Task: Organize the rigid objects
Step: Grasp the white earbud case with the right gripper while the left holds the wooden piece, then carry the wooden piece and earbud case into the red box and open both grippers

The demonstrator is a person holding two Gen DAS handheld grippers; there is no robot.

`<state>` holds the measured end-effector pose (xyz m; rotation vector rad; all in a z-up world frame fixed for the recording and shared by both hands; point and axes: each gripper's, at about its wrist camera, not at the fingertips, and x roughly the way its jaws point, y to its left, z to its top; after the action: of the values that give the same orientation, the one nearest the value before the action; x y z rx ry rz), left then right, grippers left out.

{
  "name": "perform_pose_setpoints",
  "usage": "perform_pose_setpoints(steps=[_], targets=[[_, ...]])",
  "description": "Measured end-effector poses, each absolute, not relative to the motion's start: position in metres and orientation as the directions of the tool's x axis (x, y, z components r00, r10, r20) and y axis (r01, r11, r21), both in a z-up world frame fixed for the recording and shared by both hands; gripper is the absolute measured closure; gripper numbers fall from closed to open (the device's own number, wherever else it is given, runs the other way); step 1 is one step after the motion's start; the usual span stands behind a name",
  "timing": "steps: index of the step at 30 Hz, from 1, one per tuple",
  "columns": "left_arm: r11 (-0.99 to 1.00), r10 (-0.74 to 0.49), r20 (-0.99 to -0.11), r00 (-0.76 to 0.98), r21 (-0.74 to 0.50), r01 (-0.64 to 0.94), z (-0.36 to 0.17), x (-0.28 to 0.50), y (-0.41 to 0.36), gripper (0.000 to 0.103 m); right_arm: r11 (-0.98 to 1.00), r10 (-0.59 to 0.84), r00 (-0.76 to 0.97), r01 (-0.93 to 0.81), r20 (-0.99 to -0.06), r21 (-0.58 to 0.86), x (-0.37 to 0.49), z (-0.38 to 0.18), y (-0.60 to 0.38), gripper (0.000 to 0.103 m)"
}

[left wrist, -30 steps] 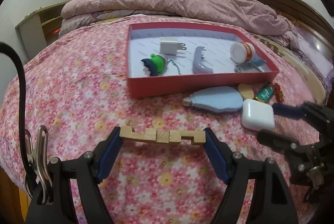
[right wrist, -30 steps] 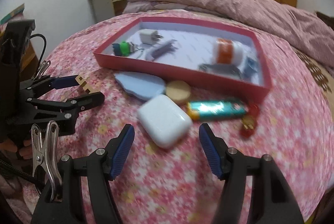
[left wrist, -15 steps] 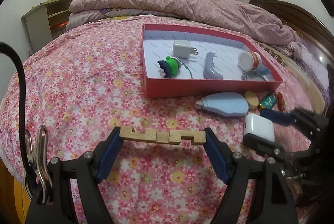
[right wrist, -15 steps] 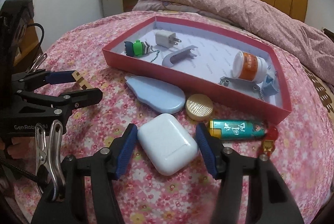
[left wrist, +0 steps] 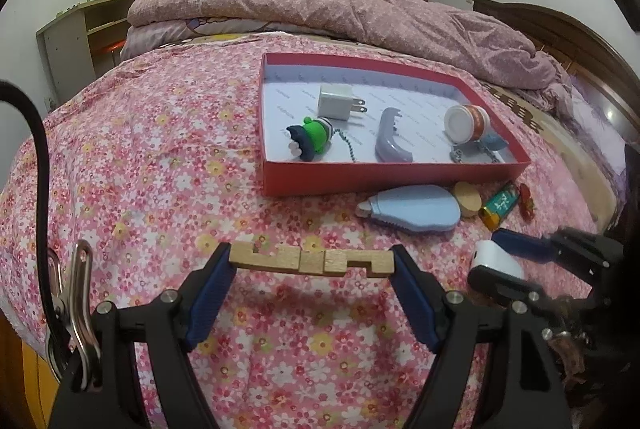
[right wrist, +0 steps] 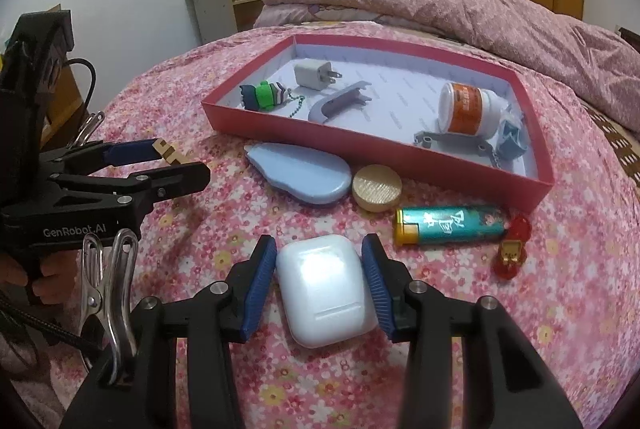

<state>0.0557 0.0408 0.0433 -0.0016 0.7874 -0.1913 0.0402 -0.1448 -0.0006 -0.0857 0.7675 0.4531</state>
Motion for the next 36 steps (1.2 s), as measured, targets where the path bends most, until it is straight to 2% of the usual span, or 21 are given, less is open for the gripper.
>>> perform_pose_setpoints(steps=[19,36], targets=[[0.976,-0.197,-0.698,0.689,-0.074,0.204,0.051,0.064,0.029,0.023,0.892,0.369,0.605,-0.444,-0.705,0.086,0.031,-0.007,-0.152,0.058],[0.964,-0.243,-0.667,0.705,-0.083,0.253,0.086,0.114,0.005,0.023,0.918,0.364,0.670,-0.377,-0.647,0.125,0.066,0.037,-0.182,0.058]])
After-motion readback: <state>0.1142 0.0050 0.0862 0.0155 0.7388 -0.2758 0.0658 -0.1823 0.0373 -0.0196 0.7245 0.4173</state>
